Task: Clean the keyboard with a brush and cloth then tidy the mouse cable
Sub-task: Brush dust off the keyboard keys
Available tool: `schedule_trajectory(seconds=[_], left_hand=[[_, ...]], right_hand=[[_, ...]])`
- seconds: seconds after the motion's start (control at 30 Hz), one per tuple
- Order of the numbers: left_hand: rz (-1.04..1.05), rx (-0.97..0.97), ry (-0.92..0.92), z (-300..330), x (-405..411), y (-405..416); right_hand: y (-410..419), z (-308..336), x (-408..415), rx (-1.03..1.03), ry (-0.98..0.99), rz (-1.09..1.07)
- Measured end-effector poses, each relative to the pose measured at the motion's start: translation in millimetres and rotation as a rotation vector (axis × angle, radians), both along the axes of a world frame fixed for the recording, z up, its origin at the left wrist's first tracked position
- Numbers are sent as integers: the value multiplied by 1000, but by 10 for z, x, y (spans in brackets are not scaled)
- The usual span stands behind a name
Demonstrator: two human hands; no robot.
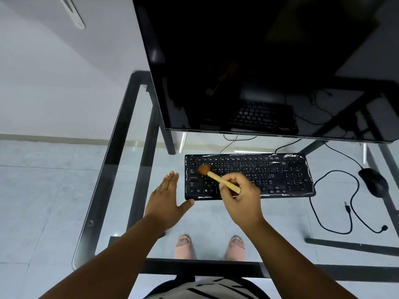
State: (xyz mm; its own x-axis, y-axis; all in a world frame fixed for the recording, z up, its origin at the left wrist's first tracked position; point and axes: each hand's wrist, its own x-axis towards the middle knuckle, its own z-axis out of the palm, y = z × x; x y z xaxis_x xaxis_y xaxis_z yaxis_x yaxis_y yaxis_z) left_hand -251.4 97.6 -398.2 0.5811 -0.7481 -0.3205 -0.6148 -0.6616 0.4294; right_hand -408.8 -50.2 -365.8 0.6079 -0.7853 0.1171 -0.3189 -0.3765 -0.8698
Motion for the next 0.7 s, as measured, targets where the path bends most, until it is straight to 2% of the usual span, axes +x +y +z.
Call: schedule_trajectory(seconds=[0.07,0.13,0.23,0.3,0.37,0.43,0.5,0.57,0.63,0.7], left_hand=[[34,-20,-23,-8,-28,-17],[41,-39,-62,1,-64,-38],[26,-85,-101,47,-125,-99],[-2,-112,-115,69,-162,-157],[-39,-102,-138,64,-198,-205],[-64,-84,-149,48,-233,-243],[-89,-81,-148,45,-280,-282],[-127,-78,-151,54,-322,-312],[-165,-56,-162,61,-350,-325],[-190,-20,-171,61,-366,-336]], right_hand=[[0,9,-6,-42,27,16],[-46,-18,-34,-62,60,-108],[-104,-31,-69,8,-34,-236],[-123,-20,-69,36,-73,-179],[-132,7,-71,-4,-21,-123],[-159,38,-81,-41,-3,-160],[-183,59,-101,-3,-68,-191],[-195,54,-112,76,-95,-135],[-196,17,-138,45,-33,-68],[-232,-23,-187,-15,7,-141]])
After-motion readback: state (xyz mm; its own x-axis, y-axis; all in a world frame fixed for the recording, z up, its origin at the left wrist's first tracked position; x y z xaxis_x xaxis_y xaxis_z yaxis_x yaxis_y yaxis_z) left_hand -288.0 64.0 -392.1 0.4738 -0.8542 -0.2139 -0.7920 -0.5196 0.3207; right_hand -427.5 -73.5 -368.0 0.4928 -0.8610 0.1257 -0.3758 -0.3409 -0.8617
